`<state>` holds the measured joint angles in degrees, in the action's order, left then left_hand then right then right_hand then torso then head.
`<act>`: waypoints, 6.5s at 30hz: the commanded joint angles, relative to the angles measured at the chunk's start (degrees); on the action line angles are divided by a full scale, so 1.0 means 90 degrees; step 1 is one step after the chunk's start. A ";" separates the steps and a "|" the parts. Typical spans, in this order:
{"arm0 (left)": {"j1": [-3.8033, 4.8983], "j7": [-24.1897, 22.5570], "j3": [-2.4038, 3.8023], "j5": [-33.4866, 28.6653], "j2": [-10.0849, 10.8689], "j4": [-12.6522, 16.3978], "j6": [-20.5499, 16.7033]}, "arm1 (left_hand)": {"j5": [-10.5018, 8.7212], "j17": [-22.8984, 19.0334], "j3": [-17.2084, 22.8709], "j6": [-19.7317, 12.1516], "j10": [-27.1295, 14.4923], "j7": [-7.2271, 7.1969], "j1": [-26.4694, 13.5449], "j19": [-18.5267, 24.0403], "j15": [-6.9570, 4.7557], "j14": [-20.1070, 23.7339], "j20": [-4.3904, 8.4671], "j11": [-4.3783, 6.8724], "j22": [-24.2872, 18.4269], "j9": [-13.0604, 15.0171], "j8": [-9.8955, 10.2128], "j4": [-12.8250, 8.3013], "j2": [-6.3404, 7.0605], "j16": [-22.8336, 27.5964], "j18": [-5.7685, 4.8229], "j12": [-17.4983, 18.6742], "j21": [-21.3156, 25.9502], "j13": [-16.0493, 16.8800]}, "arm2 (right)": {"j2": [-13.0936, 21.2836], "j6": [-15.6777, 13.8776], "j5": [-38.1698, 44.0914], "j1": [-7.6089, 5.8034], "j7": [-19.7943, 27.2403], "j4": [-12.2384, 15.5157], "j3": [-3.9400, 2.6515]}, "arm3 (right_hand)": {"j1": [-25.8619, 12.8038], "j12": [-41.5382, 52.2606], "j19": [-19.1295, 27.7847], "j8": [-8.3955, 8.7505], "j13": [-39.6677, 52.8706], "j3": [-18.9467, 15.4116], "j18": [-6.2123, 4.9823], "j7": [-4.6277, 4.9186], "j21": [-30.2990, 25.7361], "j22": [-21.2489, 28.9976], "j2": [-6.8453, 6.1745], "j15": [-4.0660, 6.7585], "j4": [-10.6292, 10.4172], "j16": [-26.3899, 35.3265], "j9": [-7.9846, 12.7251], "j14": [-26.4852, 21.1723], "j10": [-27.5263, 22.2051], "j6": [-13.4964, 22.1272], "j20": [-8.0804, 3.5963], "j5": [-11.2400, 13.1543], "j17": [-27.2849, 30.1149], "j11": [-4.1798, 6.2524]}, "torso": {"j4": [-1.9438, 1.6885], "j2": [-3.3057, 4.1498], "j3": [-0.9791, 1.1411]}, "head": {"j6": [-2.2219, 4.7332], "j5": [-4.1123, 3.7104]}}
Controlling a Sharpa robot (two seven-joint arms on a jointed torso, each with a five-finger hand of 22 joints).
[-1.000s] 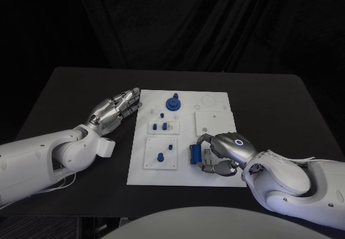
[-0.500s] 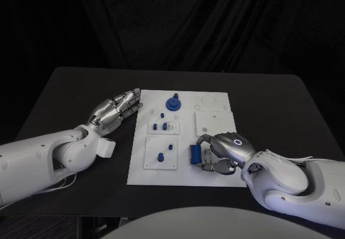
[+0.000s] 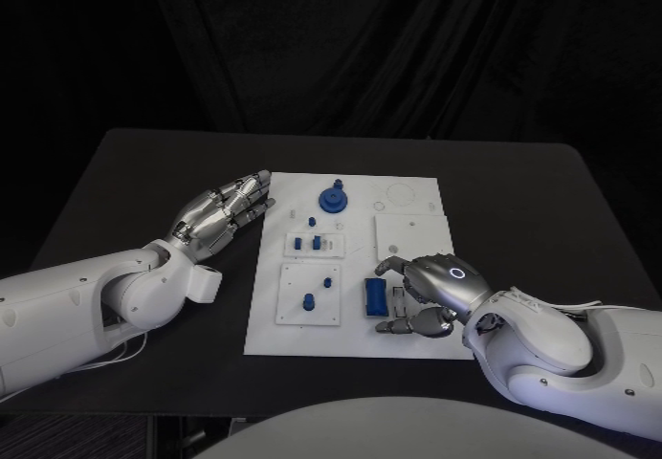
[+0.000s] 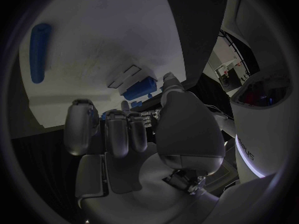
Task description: Assemble the parts on the task board
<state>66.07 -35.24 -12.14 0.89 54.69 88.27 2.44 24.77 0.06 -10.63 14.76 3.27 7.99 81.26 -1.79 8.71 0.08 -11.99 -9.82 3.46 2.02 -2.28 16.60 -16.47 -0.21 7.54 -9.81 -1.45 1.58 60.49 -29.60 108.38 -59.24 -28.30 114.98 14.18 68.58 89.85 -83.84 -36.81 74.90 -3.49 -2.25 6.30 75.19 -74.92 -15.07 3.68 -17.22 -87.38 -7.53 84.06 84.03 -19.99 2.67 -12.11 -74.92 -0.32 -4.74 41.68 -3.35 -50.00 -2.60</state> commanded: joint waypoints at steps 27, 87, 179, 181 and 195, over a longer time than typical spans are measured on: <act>-0.0020 -0.0048 0.0006 -0.0023 -0.0024 -0.0002 0.0083 | 0.0010 -0.0007 0.0022 0.0053 0.0018 0.0302 0.0027 -0.0014 0.0053 -0.0009 -0.0045 -0.0012 0.0003 0.0009 -0.0036 0.0004 -0.0026 0.0023 -0.0027 -0.0033 -0.0033 0.0010 | 0.0138 -0.1038 -0.0367 0.0014 0.0444 0.0040 0.0001 | 0.0186 0.0017 -0.0074 -0.0543 0.1677 0.0581 -0.0096 -0.0020 0.0091 -0.1219 0.0789 -0.0039 0.0037 -0.0029 0.0041 0.0555 0.0663 -0.0270 0.0030 -0.0577 -0.1195 -0.0010 | 0.0007 -0.0001 0.0004 | 0.0000 0.0032; -0.0061 -0.0353 0.0006 -0.0020 0.0006 0.0070 -0.0165 | 0.0074 0.0013 0.0040 0.0291 0.0188 0.0307 0.0075 -0.0073 0.0049 -0.0062 -0.0042 0.0010 0.0066 0.0032 -0.0117 0.0002 -0.0008 -0.0002 -0.0025 -0.0239 -0.0083 0.0040 | 0.1526 0.0589 -0.2303 -0.1326 -0.0790 0.0445 0.0001 | 0.0130 0.0017 -0.0426 -0.1837 0.1677 0.0866 0.0091 -0.0214 0.0986 -0.1468 0.0886 0.0077 0.0068 -0.0227 -0.0212 0.0633 0.0663 -0.1497 -0.0080 -0.2931 -0.1542 0.0129 | 0.0007 -0.0022 -0.0020 | 0.0000 -0.0208; -0.0108 -0.0184 0.0006 0.0242 -0.0086 -0.0085 0.0026 | 0.0359 0.0017 0.0181 0.0347 0.0253 0.0332 0.0429 -0.0112 0.0111 -0.0077 -0.0074 -0.0054 0.0087 0.0024 -0.0121 -0.0102 0.0003 -0.0004 -0.0057 -0.0230 -0.0121 0.0039 | 0.0869 -0.0664 -0.3823 -0.0426 -0.0983 0.0363 0.0001 | 0.0823 0.0017 -0.0450 0.0745 0.1677 0.3609 0.0123 -0.0422 0.1196 -0.1507 0.0246 0.0196 0.0876 -0.0110 -0.1195 0.0569 0.0663 -0.4062 -0.0179 -0.0927 -0.1177 0.0202 | -0.0002 -0.0021 -0.0003 | 0.0000 -0.0600; -0.0109 -0.0181 0.0006 0.0242 -0.0087 -0.0085 0.0027 | 0.0365 0.0018 0.0188 0.0349 0.0255 0.0335 0.0440 -0.0115 0.0114 -0.0080 -0.0077 -0.0056 0.0091 0.0025 -0.0121 -0.0107 0.0002 -0.0005 -0.0057 -0.0231 -0.0124 0.0039 | 0.0854 -0.0918 -0.4339 -0.0457 -0.0836 0.0379 0.0000 | 0.0814 0.0017 -0.0450 0.0759 0.1677 0.3575 0.0123 -0.0429 0.1196 -0.1507 0.0260 0.0200 0.0869 -0.0108 -0.1208 0.0568 0.0663 -0.4066 -0.0183 -0.0965 -0.1169 0.0209 | -0.0004 -0.0023 -0.0004 | 0.0000 -0.0597; -0.0111 -0.0127 0.0006 0.0242 -0.0090 -0.0046 0.0046 | 0.0368 0.0019 0.0193 0.0348 0.0256 0.0338 0.0448 -0.0117 0.0117 -0.0083 -0.0081 -0.0059 0.0092 0.0025 -0.0120 -0.0109 0.0003 -0.0006 -0.0057 -0.0232 -0.0125 0.0040 | 0.0658 -0.2151 -0.6708 -0.0510 -0.0090 0.0381 -0.0001 | 0.0762 0.0017 -0.0453 0.0830 0.1677 0.3223 0.0123 -0.0455 0.1199 -0.1508 0.0399 0.0212 0.0789 -0.0116 -0.1349 0.0571 0.0663 -0.4049 -0.0200 -0.1278 -0.1174 0.0237 | -0.0017 -0.0031 -0.0024 | 0.0000 -0.0555</act>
<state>65.16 -36.07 -12.14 2.97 53.99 87.66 2.07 27.71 0.21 -9.20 18.34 5.54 8.49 84.61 -2.60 9.32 -0.53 -12.40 -9.84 4.22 2.31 -3.54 15.48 -16.51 -0.21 7.54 -12.14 -2.35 1.93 66.49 -43.77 56.74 -63.77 -32.30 118.34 14.16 75.58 89.85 -83.95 -29.50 74.91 25.83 -1.35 4.14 86.09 -74.90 -12.13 5.26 -10.03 -88.50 -19.58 83.97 84.15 -54.76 1.33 -23.30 -74.91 1.44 -4.94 41.36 -3.53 -50.00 -7.75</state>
